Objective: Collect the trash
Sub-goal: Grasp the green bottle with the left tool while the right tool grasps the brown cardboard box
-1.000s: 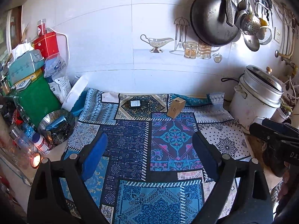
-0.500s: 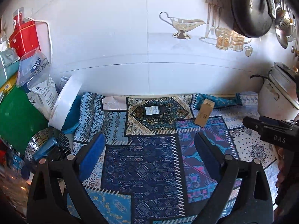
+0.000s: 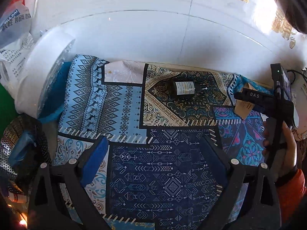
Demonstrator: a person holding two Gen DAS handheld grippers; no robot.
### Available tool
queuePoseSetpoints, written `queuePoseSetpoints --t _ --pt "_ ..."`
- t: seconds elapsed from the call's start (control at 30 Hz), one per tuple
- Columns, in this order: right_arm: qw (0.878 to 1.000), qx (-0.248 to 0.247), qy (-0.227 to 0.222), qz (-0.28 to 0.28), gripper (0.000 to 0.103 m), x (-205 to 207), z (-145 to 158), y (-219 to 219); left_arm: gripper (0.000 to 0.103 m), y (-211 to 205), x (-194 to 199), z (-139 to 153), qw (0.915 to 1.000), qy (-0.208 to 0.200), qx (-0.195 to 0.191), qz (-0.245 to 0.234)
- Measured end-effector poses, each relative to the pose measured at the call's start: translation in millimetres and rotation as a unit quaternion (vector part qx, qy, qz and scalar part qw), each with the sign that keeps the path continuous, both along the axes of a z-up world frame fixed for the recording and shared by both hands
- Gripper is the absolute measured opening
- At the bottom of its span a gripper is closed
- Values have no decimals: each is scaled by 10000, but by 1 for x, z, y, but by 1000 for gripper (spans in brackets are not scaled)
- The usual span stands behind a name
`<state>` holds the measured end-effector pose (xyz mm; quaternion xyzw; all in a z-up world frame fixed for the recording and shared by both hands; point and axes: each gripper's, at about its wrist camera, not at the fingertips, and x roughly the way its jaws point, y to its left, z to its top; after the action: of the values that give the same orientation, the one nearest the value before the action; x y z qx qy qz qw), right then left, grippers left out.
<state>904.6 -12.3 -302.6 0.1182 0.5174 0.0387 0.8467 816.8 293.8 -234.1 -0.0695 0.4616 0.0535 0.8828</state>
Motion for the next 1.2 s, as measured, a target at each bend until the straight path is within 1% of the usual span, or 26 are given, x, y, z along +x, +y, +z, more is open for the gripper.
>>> queuePoseSetpoints --t 0.03,0.13,0.17,0.2,0.23,0.27,0.33,0.47,0.63,0.7,0.8,0.83,0.87,0.93,0.97,1.1,1.17,1.2 --pt "10000 18 -5 -46 75 0 -1 -2 96 1 9 -6 9999 61 -81 -42" --pt "10000 -21 -85 -20 62 -5 0 -9 96 2 35 -18 9995 159 -207 -155" --pt "9999 -20 -88 61 55 -7 1 -11 96 0 46 -21 9994 183 -201 -227" --pt "9998 -31 -79 185 44 -9 2 -10 96 -3 55 -23 9992 193 -181 -291" --pt "9996 -62 -77 273 39 -12 3 -12 96 -6 64 -25 9990 225 -154 -350" --pt "9993 -102 -60 356 35 -16 4 -13 96 -9 74 -27 9987 243 -128 -427" --pt "9989 -178 -103 431 35 -27 7 -21 96 -16 92 -29 9980 239 -158 -572" --pt "9980 -179 -202 572 35 -54 20 -35 96 -28 121 -36 9971 215 -147 -713" --pt "9970 -131 -294 707 35 -86 38 -47 96 -37 145 -46 9970 209 -162 -734" --pt "9966 -143 -354 734 35 -95 45 -52 96 -37 152 -51 9970 214 -230 -707" --pt "9960 -89 -424 778 35 -109 60 -56 96 -39 157 -57 9968 152 -347 -710" --pt "9959 -96 -450 780 35 -112 64 -59 94 -41 160 -59 9967 141 -341 -728" --pt "9957 -93 -474 785 35 -115 68 -63 92 -43 162 -61 9966 142 -300 -748" --pt "9955 -119 -513 783 35 -116 72 -62 81 -48 167 -67 9964 223 -222 -787" --pt "9955 -141 -528 780 35 -119 74 -66 78 -51 169 -71 9962 264 -206 -802" --pt "9957 -129 -514 754 35 -119 85 -69 77 -55 163 -71 9965 166 -221 -795" --pt "9958 -147 -501 753 35 -125 88 -73 77 -54 151 -70 9965 133 -218 -792" --pt "9959 -153 -490 747 35 -122 89 -73 77 -56 145 -69 9965 126 -192 -802"
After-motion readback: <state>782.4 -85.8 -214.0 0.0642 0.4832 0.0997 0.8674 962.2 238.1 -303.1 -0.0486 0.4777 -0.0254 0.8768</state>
